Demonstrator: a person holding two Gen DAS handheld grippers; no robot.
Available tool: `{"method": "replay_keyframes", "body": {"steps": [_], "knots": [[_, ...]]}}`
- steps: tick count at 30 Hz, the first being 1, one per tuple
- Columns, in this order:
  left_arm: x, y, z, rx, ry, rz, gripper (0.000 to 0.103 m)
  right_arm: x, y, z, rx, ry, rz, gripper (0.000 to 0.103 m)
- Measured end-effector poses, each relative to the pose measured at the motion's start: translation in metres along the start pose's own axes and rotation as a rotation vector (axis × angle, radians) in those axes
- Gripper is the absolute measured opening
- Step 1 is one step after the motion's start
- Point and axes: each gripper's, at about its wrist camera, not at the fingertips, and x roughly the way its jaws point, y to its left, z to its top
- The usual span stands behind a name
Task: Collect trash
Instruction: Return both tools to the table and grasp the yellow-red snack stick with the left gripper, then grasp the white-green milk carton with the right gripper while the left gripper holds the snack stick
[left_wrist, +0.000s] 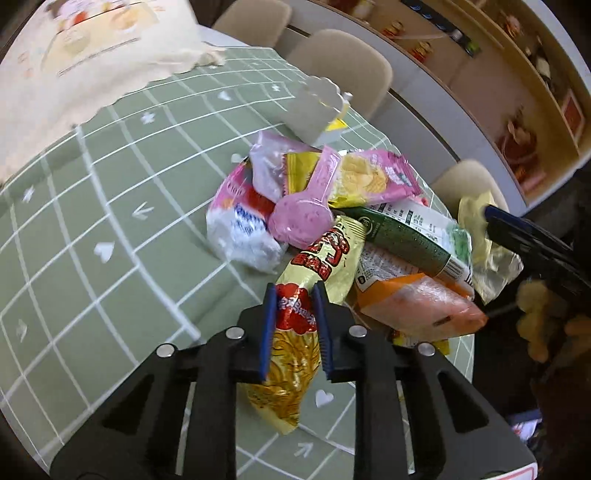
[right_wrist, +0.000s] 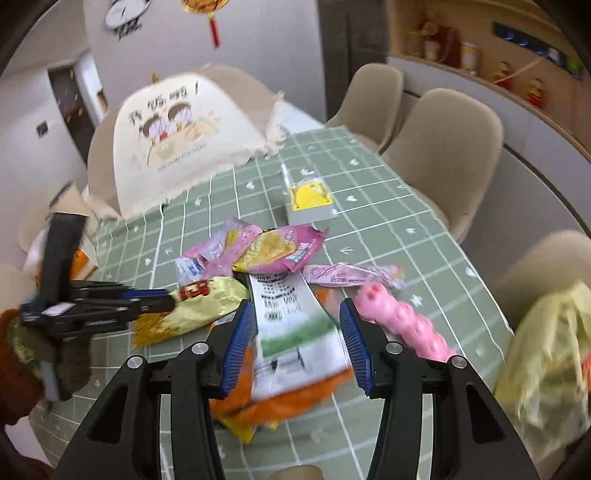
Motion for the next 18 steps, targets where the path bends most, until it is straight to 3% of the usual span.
{"method": "replay_keyframes", "body": {"steps": [7, 10, 12, 18], "knots": [[-0.010, -0.005, -0.010, 0.014, -0.028, 0.038, 0.018, 0.048, -0.021, -0.001, 0.053, 0.152, 0.018, 0.046], [-0.011, -0.005, -0.012, 0.013, -0.033, 0.046, 0.018, 0.036, -0.016, -0.022, 0.047, 0.169, 0.029, 0.046], [-0.010, -0.005, -0.010, 0.003, -0.031, 0.039, 0.018, 0.027, -0.014, -0.037, 0.065, 0.169, 0.033, 0.036], [-0.010, -0.010, -0.013, 0.015, -0.036, 0.019, 0.023, -0.002, -0.019, -0.063, 0.134, 0.156, 0.036, 0.035]]}}
